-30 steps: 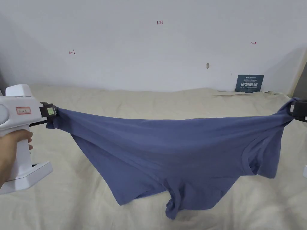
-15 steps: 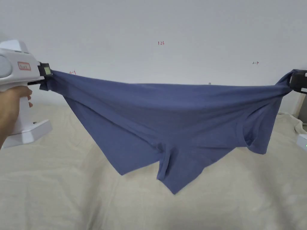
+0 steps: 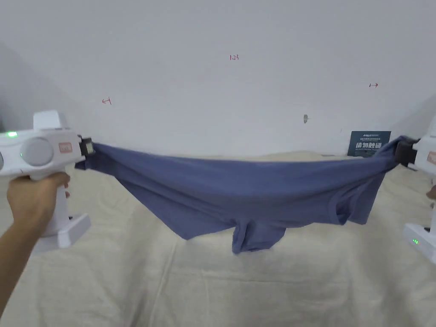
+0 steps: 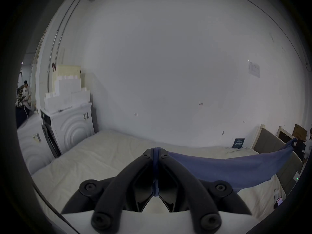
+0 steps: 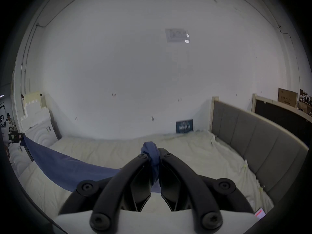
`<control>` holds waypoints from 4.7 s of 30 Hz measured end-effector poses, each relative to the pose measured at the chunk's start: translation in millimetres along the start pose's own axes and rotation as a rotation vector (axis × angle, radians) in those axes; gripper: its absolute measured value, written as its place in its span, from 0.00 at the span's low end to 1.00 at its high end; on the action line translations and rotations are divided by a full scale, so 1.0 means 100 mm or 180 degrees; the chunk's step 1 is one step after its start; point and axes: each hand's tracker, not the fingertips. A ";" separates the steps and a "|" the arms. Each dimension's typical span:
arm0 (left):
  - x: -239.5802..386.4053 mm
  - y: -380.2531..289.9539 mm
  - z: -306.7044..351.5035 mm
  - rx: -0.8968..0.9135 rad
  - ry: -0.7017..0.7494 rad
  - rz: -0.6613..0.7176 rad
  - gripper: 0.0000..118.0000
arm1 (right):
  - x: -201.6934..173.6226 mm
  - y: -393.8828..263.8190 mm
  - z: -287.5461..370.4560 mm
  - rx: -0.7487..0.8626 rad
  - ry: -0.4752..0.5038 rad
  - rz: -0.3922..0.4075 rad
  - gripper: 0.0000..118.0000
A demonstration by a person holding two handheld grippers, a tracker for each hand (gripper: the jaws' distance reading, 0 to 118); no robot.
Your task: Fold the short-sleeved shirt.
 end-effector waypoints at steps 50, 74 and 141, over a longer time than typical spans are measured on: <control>-0.93 -3.78 1.92 -0.2092 0.0365 -0.0342 0.01 | 0.39 -3.54 2.30 -0.1833 -0.0363 -0.0228 0.04; -0.61 -2.64 2.40 -0.0677 0.0024 0.0002 0.93 | -0.05 -2.38 2.78 -0.0696 -0.0414 0.0073 0.75; 1.30 -2.66 -1.48 -0.2291 -0.0561 -0.0781 0.55 | -0.34 -2.10 1.82 -0.0391 -0.0535 0.0349 0.00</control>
